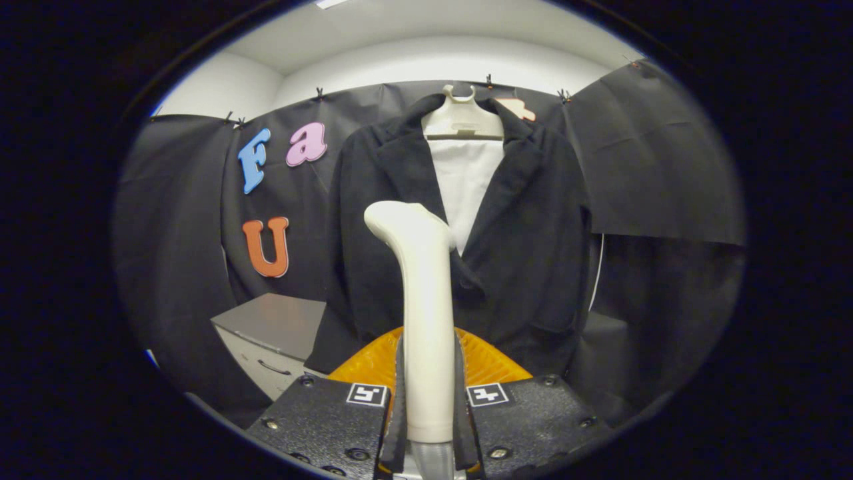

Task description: Iron the clothes twice with a garment steamer, once on the left side and once on the right side.

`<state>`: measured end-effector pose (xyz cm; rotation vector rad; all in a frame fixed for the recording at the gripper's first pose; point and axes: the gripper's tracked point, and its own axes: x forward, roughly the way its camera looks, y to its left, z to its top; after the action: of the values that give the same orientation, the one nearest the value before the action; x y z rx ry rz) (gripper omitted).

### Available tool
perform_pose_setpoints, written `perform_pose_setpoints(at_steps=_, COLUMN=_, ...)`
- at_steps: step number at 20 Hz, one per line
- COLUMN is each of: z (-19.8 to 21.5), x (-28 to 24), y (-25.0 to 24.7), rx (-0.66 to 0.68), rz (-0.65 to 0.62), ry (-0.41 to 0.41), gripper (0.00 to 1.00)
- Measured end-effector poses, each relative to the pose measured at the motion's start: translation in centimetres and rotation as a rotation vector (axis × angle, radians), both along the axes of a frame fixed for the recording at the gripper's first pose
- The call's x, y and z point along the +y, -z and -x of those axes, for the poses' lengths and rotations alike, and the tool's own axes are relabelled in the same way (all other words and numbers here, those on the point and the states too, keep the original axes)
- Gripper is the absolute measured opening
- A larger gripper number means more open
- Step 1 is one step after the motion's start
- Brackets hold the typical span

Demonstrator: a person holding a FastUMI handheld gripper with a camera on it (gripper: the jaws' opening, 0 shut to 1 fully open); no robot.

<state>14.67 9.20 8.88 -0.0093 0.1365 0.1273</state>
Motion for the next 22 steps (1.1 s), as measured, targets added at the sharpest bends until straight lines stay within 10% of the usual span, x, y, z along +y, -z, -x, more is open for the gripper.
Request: perform_pose_setpoints(at_steps=22, z=4.3, x=-1.8, y=20.2, rx=0.304, rz=0.071, ry=0.133, gripper=0.30)
